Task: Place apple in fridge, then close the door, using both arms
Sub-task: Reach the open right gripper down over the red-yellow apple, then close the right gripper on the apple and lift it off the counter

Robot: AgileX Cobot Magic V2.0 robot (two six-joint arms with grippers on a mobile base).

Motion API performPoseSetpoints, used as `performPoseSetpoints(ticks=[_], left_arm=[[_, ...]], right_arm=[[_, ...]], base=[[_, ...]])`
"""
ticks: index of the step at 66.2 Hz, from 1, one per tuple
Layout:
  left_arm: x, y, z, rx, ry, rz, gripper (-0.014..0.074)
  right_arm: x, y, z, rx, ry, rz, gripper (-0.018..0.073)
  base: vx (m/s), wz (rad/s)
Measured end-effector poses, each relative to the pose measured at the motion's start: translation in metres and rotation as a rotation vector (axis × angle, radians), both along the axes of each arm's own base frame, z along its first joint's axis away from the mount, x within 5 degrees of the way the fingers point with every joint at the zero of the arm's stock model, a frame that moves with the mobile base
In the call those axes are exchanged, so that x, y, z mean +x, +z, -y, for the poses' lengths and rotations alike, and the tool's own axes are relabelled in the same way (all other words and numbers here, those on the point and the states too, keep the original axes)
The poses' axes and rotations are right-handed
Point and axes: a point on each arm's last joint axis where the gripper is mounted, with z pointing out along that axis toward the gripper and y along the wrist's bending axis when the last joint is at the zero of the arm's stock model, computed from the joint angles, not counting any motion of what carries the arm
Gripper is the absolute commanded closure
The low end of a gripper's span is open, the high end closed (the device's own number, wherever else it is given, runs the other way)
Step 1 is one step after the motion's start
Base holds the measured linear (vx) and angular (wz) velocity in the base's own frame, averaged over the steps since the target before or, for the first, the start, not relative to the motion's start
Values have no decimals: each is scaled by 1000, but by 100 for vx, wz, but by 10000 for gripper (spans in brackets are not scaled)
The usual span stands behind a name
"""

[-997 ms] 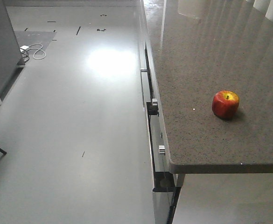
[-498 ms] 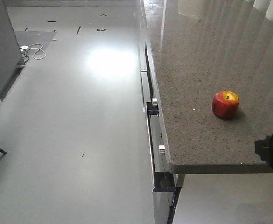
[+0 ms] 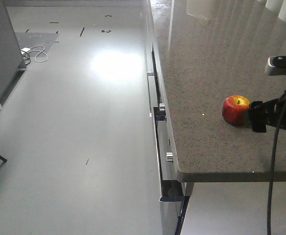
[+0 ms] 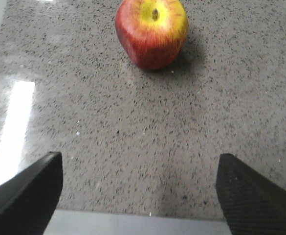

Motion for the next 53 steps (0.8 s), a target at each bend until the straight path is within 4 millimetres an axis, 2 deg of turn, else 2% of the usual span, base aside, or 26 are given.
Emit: performPoseSetpoints(ticks=[23, 53], left_arm=[[0, 0, 0, 0, 0, 0, 603], [0, 0, 0, 0, 0, 0, 603]], right_arm=[[62, -17, -1, -54, 6, -123, -45], [123, -44, -5, -107, 72, -222, -42]], base=[[0, 0], [0, 0]])
